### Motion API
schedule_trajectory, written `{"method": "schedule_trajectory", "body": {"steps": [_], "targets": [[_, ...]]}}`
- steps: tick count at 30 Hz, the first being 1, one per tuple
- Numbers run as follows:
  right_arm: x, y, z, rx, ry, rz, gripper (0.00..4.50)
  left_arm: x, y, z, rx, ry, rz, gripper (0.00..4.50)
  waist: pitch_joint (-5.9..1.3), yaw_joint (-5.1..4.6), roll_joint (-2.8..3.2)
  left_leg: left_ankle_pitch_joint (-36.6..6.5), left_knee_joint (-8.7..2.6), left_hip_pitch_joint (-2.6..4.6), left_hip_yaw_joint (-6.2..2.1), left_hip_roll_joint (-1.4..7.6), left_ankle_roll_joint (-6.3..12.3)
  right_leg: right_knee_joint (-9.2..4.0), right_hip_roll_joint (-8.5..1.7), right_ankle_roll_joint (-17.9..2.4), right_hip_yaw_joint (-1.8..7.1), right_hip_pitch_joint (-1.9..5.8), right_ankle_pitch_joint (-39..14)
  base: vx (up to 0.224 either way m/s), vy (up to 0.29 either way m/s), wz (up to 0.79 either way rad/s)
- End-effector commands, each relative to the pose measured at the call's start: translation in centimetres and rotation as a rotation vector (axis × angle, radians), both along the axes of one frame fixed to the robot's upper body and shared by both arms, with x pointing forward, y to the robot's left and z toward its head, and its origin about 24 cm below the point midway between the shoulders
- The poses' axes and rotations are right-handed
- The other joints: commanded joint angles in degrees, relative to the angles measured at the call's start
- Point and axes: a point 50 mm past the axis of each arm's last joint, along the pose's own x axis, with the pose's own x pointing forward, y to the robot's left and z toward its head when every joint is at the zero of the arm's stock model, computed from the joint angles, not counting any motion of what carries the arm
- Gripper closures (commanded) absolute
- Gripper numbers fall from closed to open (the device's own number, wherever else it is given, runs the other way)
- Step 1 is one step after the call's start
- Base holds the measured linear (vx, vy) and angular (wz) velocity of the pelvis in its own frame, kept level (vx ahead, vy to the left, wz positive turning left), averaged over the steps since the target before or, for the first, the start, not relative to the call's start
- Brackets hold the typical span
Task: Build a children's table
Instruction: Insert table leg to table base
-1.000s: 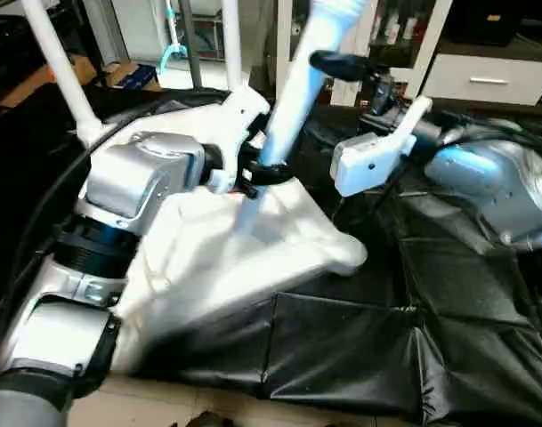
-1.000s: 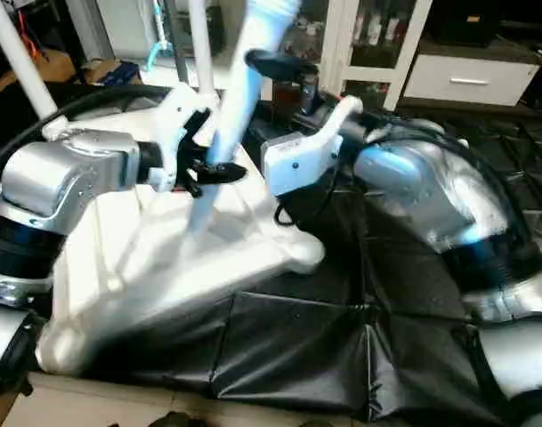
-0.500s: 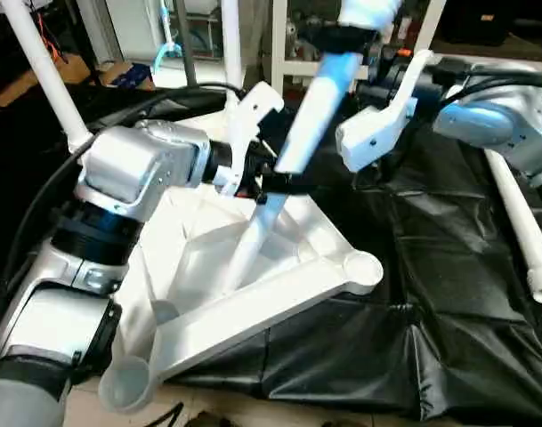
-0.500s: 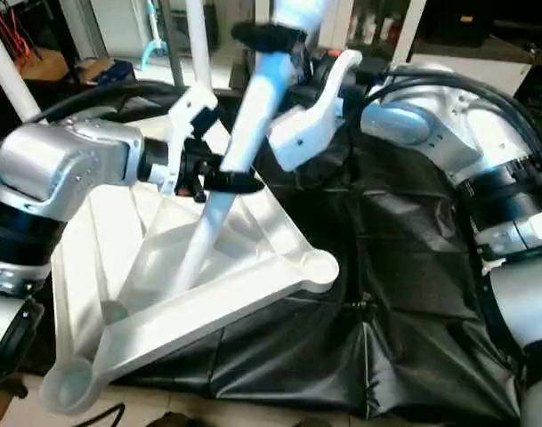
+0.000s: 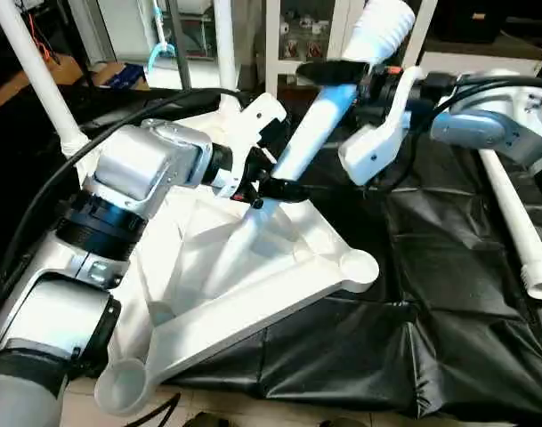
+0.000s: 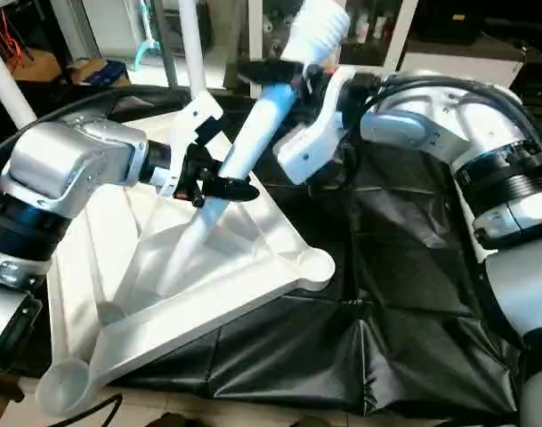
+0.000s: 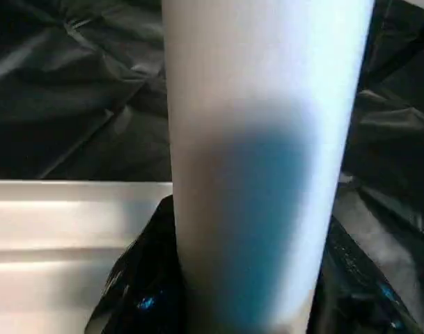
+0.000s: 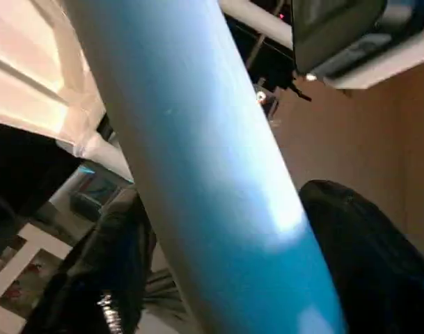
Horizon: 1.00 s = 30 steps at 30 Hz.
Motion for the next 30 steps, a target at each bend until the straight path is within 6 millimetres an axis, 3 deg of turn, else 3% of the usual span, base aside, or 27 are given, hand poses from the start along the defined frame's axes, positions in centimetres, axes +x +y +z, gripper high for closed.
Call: {"method": "schedule_trajectory", "body": {"steps": [1, 15, 25, 26, 30], "targets": [[0.2, -0.3, -1.3, -0.080, 0.047, -0.025, 1.36, -0.1, -0.9, 2.4, -0.017, -0.104, -0.067, 2.77, -4.63, -0.15, -0.77, -14.1, -3.55, 1.53, -0.69, 1.03, 3.29, -2.84, -0.82, -16.3, 0.45, 2.99, -8.1, 0.000, 0.000, 0.00], [1.4, -1.8, -2.9, -0.163, 0.152, -0.192, 2.60, 0.4, -0.7, 2.7, 0.030, -0.172, -0.062, 2.77, -4.73, 0.00, -0.62, -13.2, -3.49, 1.49, -0.73, 1.16, 4.10, -2.66, -1.01, -17.9, 0.46, 3.15, -6.3, 0.000, 0.000, 0.00], [1.7, -1.9, -3.0, -0.155, 0.186, -0.222, 2.66, -0.1, -1.2, 3.3, -0.005, -0.225, -0.103, 2.77, -4.74, 0.01, -0.57, -14.5, -3.55, 1.65, -0.77, 1.23, 3.79, -2.76, -1.00, -18.0, 0.42, 3.07, -7.3, 0.000, 0.000, 0.00], [1.6, -1.9, -3.0, -0.156, 0.188, -0.222, 2.66, -0.1, -1.3, 3.4, -0.012, -0.237, -0.101, 2.21, -4.71, 0.00, -0.60, -14.4, -3.54, 1.57, -0.77, 1.22, 3.80, -2.77, -0.99, -18.0, 0.42, 3.09, -7.2, 0.000, 0.000, 0.00], [1.5, -1.9, -3.2, -0.162, 0.202, -0.220, 2.66, 0.0, -1.3, 3.8, -0.059, -0.260, -0.098, 2.00, -4.77, 0.09, -0.56, -14.4, -3.53, 1.59, -0.85, 1.43, 3.89, -2.79, -1.16, -18.6, 0.40, 3.16, -6.6, 0.000, 0.000, 0.00]]}}
